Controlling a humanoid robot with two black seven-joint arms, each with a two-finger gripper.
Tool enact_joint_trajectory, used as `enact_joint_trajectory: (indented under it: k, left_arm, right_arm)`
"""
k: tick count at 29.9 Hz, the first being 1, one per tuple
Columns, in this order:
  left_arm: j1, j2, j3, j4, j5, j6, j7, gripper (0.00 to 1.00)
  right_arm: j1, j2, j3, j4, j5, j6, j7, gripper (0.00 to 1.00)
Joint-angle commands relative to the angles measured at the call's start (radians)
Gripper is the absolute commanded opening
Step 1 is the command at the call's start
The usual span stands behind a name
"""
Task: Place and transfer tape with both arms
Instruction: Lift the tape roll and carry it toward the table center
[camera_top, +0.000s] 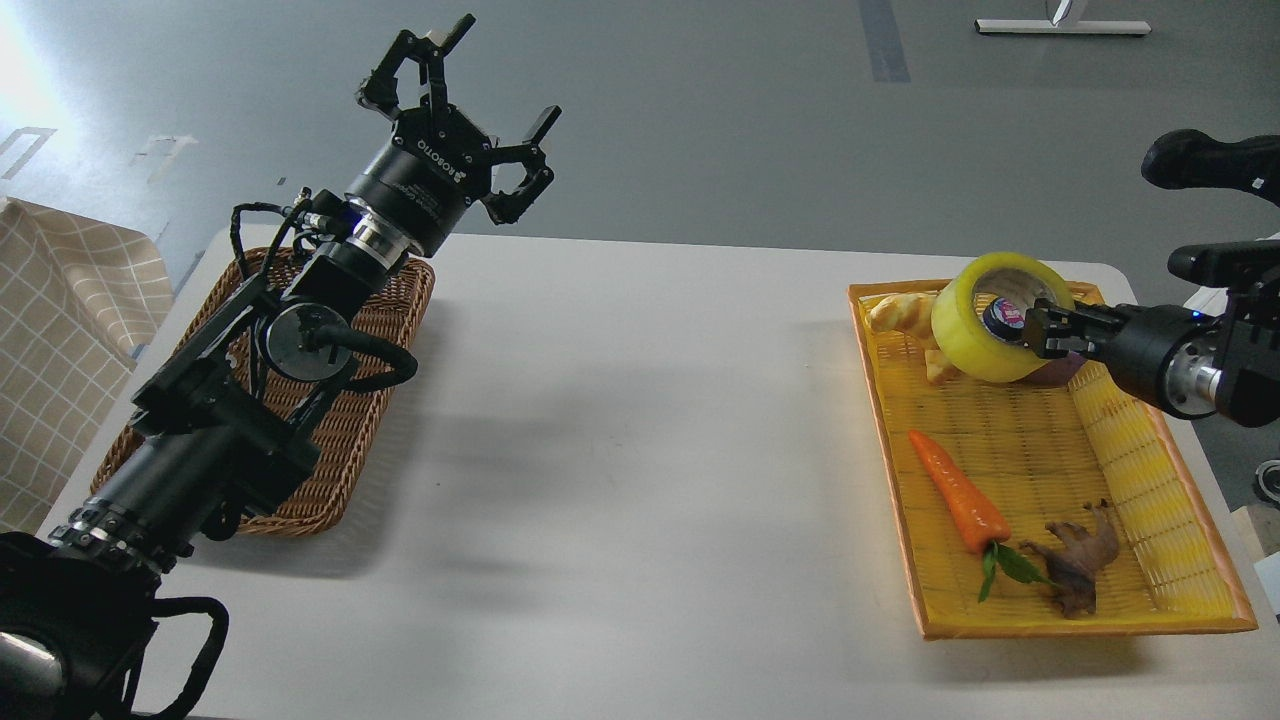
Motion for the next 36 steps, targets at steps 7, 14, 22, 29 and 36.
enact_joint_trajectory:
  k: [7,14,22,29,36]
  left_arm:
    - [0.000,0.000,-0.002,0.000,0.003,0.000,0.000,0.98]
    - [0.000,0.000,-0.002,0.000,0.003,0.000,0.000,0.98]
    - [0.000,-0.002,-0.002,0.000,0.003,0.000,0.000,0.98]
    - [0.000,-0.002,-0.003,-0.002,0.002,0.000,0.000,0.98]
    - [-0.001,-0.003,-0.002,-0.002,0.003,0.000,0.000,0.98]
  right_arm:
    - [0.106,0.093,-0.015,-0.006,0.012,0.000,0.000,0.00]
    - [0.176,0.229,-0.115,-0.049,0.003,0.000,-0.010,0.00]
    - [0.246,0.363,-0.239,-0.145,0.000,0.000,-0.011,0.00]
    - [0.285,0.479,-0.319,-0.248,-0.002,0.000,-0.011,0.00]
    - [0.301,0.554,-0.373,-0.302,-0.002,0.000,-0.011,0.00]
